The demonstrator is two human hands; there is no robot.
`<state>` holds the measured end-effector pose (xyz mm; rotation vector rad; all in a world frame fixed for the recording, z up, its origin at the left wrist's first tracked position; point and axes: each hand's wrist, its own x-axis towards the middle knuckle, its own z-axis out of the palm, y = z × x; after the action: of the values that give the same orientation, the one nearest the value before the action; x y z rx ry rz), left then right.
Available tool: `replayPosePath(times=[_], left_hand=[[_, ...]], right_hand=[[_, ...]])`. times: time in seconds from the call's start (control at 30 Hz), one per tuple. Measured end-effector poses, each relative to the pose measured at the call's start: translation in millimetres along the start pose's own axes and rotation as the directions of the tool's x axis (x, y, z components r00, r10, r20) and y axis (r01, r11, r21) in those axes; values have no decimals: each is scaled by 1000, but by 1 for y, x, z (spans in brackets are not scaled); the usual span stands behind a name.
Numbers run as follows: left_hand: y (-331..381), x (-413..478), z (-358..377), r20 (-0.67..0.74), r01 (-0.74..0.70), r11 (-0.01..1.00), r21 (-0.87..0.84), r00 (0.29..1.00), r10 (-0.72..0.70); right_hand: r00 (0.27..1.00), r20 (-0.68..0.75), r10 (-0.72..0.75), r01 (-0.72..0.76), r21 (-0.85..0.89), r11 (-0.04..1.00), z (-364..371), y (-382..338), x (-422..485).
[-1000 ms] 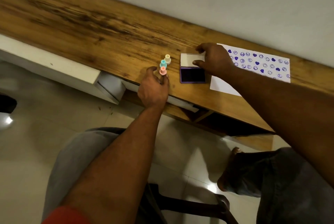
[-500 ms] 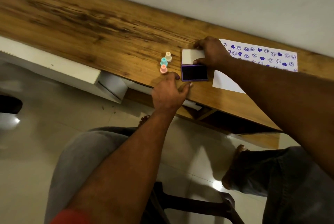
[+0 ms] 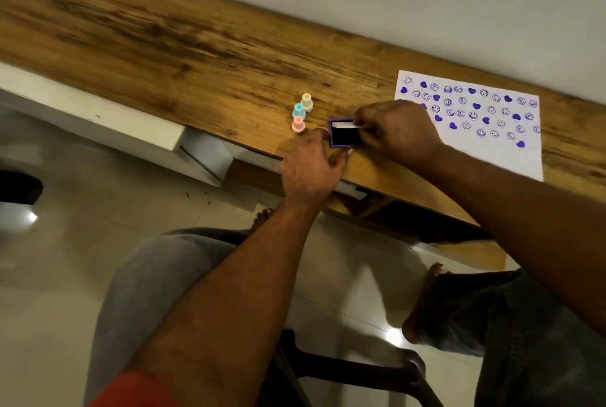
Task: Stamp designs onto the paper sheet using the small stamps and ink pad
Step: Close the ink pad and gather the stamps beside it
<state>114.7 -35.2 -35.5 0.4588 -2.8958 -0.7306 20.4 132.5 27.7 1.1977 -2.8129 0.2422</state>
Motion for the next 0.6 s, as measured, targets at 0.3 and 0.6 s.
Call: replayPosePath(times=[0.3, 0.6], left_hand=[[0, 1, -1, 20, 1, 999, 40, 1000, -2], [1, 1, -2, 14, 3, 1000, 26, 1000, -4]], right_hand=[[984, -144, -101, 78, -158, 984, 29, -1, -7], [997, -35, -70, 63, -176, 982, 37, -8, -16]])
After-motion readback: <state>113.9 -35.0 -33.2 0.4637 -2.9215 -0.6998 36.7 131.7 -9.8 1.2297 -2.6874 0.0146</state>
